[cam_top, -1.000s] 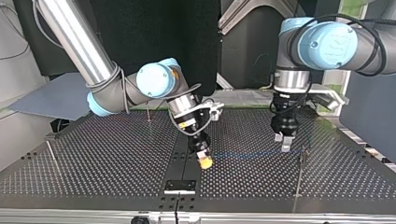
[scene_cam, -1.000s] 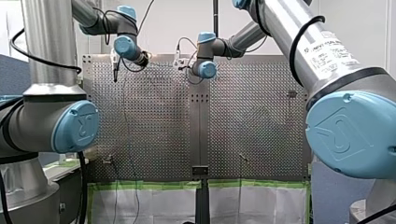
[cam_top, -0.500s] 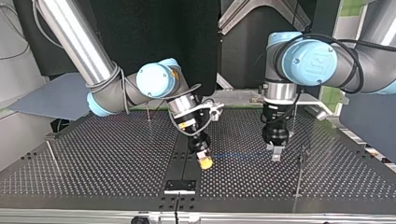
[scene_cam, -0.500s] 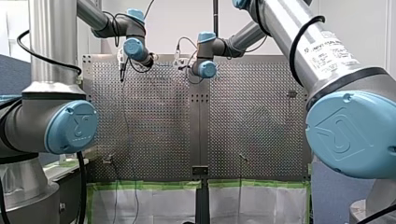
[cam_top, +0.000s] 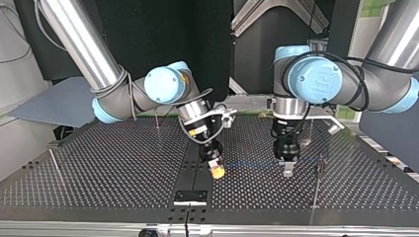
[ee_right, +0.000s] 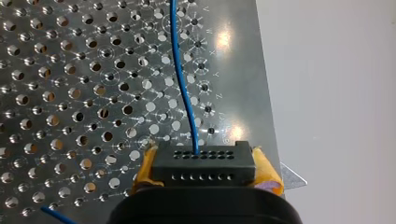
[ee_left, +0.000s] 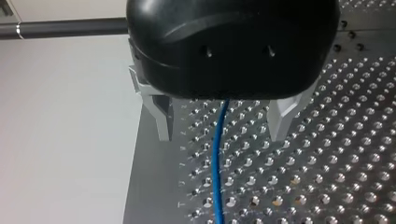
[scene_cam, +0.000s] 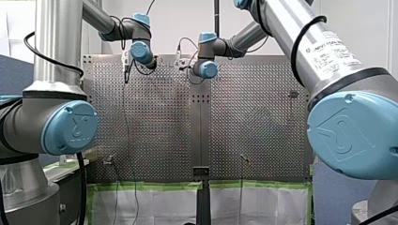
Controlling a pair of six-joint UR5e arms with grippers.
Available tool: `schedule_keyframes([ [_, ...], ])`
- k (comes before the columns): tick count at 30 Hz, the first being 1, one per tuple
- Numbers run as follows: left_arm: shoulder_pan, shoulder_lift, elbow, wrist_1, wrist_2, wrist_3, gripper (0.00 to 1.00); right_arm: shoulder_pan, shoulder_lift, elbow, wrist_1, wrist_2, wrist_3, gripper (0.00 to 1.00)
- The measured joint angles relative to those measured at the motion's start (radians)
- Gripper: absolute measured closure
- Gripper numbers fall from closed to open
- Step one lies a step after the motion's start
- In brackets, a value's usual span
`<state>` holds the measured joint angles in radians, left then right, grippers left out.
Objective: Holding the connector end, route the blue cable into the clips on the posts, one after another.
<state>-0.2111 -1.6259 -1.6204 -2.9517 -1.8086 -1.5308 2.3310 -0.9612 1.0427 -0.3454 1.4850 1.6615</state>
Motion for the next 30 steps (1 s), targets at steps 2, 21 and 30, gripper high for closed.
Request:
schedule_keyframes([
  [2, 0.001, -0.001, 0.000, 0.004, -0.007, 0.000, 0.00, 0.000, 0.000, 0.000, 0.001, 0.000, 0.000, 1.00],
  [21, 0.005, -0.025, 0.001, 0.028, -0.022, 0.003, 0.18, 0.000, 0.000, 0.000, 0.011, 0.000, -0.003, 1.00],
  [30, 0.005, -0.024, 0.001, 0.029, -0.024, -0.010, 0.79, 0.000, 0.000, 0.000, 0.016, 0.000, -0.004, 1.00],
])
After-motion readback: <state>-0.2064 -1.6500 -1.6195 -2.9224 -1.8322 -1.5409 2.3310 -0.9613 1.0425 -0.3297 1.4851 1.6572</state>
